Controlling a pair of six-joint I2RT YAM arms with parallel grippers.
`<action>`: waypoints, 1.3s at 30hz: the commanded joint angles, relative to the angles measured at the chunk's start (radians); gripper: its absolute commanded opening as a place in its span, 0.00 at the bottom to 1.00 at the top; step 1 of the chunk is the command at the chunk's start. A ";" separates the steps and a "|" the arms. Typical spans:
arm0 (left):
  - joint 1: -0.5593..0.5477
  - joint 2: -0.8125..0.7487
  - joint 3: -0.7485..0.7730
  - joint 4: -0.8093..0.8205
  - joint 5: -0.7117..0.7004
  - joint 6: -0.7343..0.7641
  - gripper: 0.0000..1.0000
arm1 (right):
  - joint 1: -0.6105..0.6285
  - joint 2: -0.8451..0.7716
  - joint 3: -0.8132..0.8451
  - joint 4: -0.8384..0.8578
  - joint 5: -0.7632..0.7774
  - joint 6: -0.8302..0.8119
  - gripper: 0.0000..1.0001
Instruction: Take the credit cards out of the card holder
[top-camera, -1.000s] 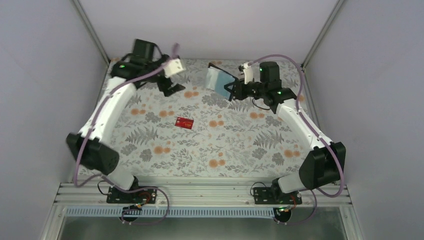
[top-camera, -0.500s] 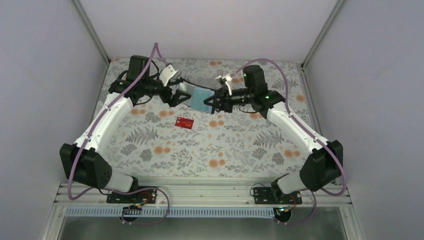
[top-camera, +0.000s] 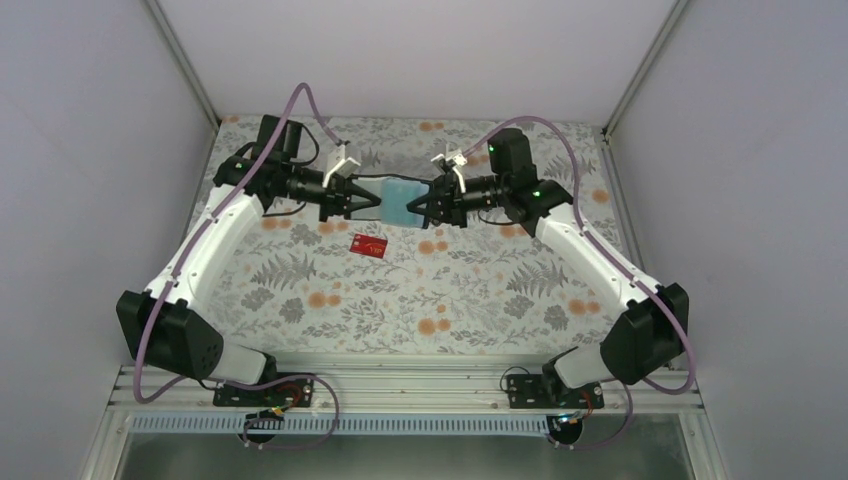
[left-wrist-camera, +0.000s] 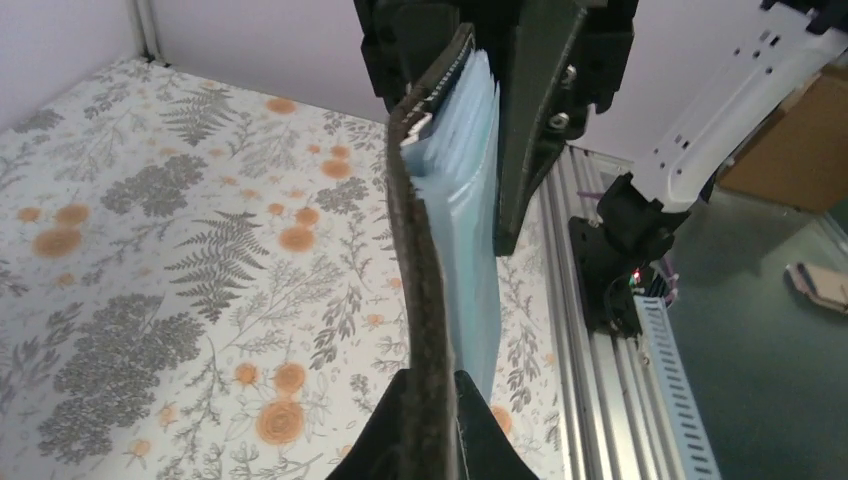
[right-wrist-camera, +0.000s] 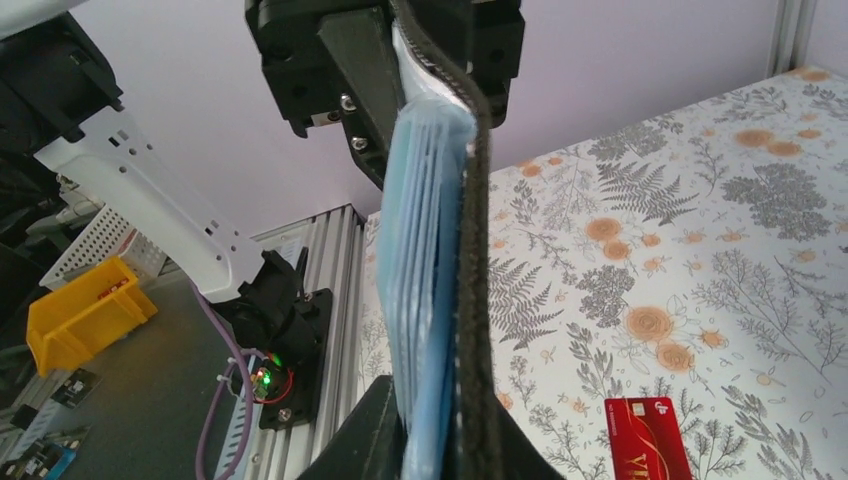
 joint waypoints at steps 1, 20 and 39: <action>-0.002 -0.018 0.036 -0.034 0.093 0.061 0.03 | 0.010 -0.042 0.027 0.050 -0.011 0.003 0.25; 0.004 -0.042 0.097 -0.103 0.117 0.111 0.02 | -0.022 -0.127 -0.083 0.154 0.001 0.026 0.38; 0.002 -0.026 0.072 -0.069 0.120 0.067 0.02 | 0.114 -0.048 -0.040 0.316 0.155 0.164 0.13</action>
